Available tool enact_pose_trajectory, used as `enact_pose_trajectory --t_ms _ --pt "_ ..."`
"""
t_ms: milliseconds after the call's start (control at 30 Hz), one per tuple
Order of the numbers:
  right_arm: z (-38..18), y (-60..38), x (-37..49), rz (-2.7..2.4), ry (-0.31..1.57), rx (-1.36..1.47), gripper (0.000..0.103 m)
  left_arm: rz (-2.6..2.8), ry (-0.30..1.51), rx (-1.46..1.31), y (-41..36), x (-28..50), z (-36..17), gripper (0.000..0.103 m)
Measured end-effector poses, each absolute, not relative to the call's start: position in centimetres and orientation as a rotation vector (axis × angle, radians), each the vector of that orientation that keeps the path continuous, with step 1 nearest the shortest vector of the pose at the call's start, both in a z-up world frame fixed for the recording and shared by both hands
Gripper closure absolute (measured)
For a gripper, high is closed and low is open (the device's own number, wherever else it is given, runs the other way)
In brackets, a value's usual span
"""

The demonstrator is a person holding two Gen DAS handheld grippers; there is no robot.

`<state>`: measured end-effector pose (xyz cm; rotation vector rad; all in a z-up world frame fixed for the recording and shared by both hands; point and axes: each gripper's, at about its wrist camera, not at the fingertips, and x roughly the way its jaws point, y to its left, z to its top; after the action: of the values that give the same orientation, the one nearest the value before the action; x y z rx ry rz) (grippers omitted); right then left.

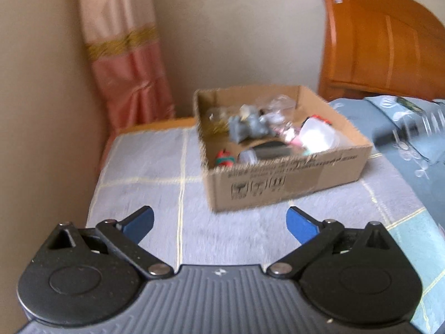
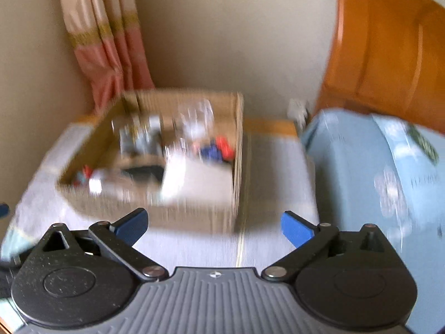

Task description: Organize rigid objects

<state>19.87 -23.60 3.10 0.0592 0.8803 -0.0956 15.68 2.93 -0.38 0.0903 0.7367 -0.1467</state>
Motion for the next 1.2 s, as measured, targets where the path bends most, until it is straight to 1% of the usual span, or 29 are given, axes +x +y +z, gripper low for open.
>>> enact_pose_trajectory --t_ms 167,267,467,733,867,1000,1200 --pt "-1.3 -21.2 15.9 -0.130 0.956 0.130 0.000 -0.095 0.825 0.033 2.6 14.3 -1.7 0.002" --pt "-2.1 -19.7 14.2 -0.149 0.979 0.106 0.000 -0.088 0.854 0.034 2.1 13.1 -1.8 0.002" --pt "-0.3 -18.3 12.2 -0.164 0.926 0.063 0.000 -0.088 0.847 0.065 1.5 11.5 -0.4 0.002" --pt "3.6 -18.2 11.7 -0.150 0.825 0.053 0.000 -0.062 0.752 0.118 1.1 10.9 3.8 0.002" --pt "5.3 -18.3 11.5 -0.164 0.767 0.061 0.000 -0.052 0.723 0.117 1.1 11.0 5.1 0.002" --pt "6.1 -18.4 11.4 -0.176 0.735 0.070 0.000 -0.042 0.714 0.102 1.1 10.9 5.5 0.002" --pt "5.8 -18.1 11.3 -0.171 0.736 0.062 0.000 -0.031 0.708 0.081 1.2 11.1 5.7 0.002"
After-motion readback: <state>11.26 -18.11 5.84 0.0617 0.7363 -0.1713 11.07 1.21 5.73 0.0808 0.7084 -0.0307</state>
